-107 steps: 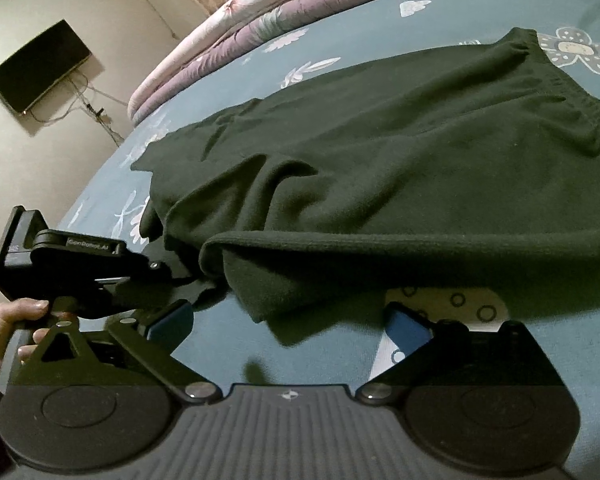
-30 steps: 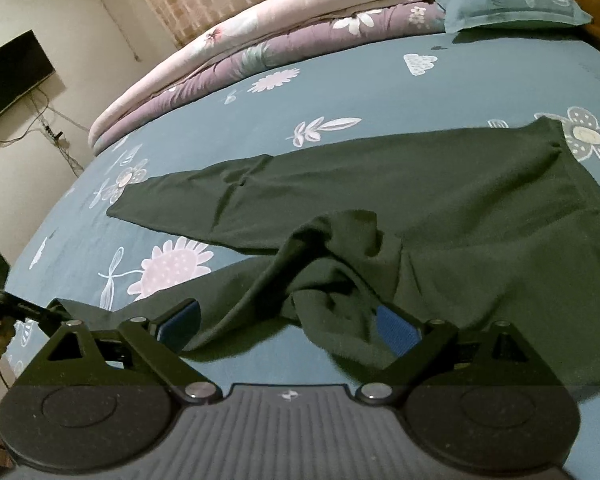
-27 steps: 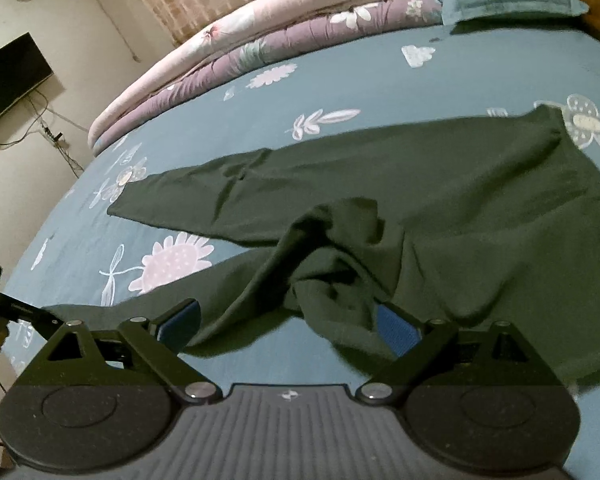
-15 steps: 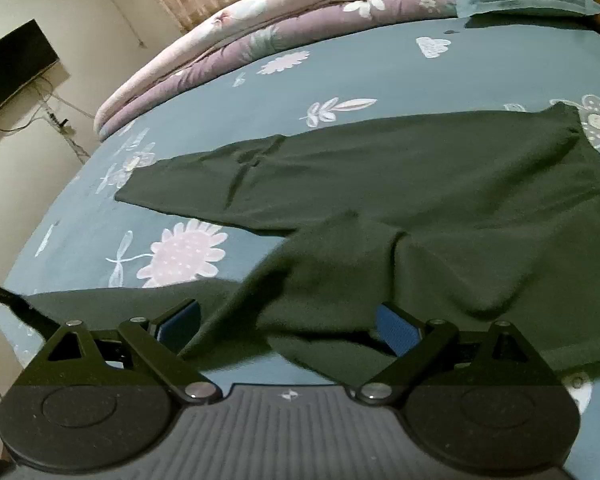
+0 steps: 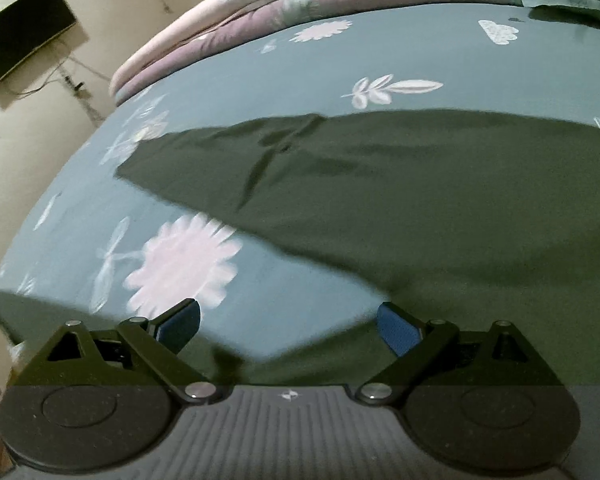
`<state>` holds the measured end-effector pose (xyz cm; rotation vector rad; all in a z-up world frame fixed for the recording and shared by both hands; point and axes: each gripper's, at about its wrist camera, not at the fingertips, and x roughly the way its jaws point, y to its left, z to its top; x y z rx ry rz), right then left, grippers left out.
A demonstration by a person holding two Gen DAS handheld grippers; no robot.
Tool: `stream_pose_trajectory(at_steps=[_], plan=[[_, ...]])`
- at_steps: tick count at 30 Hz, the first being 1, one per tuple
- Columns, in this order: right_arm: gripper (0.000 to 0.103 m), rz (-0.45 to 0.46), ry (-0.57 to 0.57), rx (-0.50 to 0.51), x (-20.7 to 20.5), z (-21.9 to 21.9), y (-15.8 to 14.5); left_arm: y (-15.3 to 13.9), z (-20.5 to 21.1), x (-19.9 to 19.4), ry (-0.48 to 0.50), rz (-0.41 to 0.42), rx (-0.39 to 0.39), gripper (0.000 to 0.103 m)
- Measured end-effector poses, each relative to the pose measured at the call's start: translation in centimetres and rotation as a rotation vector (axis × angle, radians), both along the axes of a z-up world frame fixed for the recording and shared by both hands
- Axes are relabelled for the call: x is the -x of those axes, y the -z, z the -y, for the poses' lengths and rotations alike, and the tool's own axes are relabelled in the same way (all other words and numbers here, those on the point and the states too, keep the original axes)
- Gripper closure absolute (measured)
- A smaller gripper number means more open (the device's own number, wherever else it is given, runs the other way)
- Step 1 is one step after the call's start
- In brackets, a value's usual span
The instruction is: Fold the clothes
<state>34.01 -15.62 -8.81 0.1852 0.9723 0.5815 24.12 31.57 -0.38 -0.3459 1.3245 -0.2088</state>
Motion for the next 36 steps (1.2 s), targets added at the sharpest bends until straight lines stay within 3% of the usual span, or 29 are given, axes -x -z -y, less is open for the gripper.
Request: stream_pose_trajectory(at_steps=[3, 5, 7, 13, 17, 23, 27, 30, 36], plan=[[0.004, 0.009, 0.021, 0.001, -2.1, -0.5, 1.1, 1.1, -0.1, -1.6, -0.002, -0.011, -0.046, 0.092], [0.005, 0.025, 0.026, 0.007, -2.2, -0.8, 0.5, 2.2, 0.2, -2.5, -0.008, -0.025, -0.104, 0.068], [0.005, 0.075, 0.014, 0.007, -1.3, -0.8, -0.9, 3.0, 0.2, -2.3, 0.007, -0.038, -0.157, 0.059], [0.005, 0.257, -0.14, 0.116, 4.0, -0.5, -5.6, 5.0, 0.0, -1.2, 0.042, -0.066, -0.306, 0.053], [0.005, 0.376, -0.346, 0.255, 7.7, -2.5, -6.1, 4.9, -0.3, 1.0, 0.023, -0.048, -0.368, 0.051], [0.005, 0.567, -0.717, 0.619, 12.8, -8.3, -1.7, 5.1, 2.5, 3.4, 0.078, 0.0, -0.305, 0.043], [0.005, 0.7, -0.855, 0.84, 13.7, -10.4, 1.1, 5.2, 4.0, 4.3, 0.097, 0.021, -0.251, 0.043], [0.005, 0.719, -0.823, 0.801, 12.2, -10.9, -0.1, 5.4, 5.4, 4.7, 0.102, 0.042, -0.233, 0.042], [0.004, 0.629, -0.608, 0.68, 5.5, -10.5, -2.9, 5.7, 6.7, 5.1, 0.097, 0.071, -0.182, 0.04]])
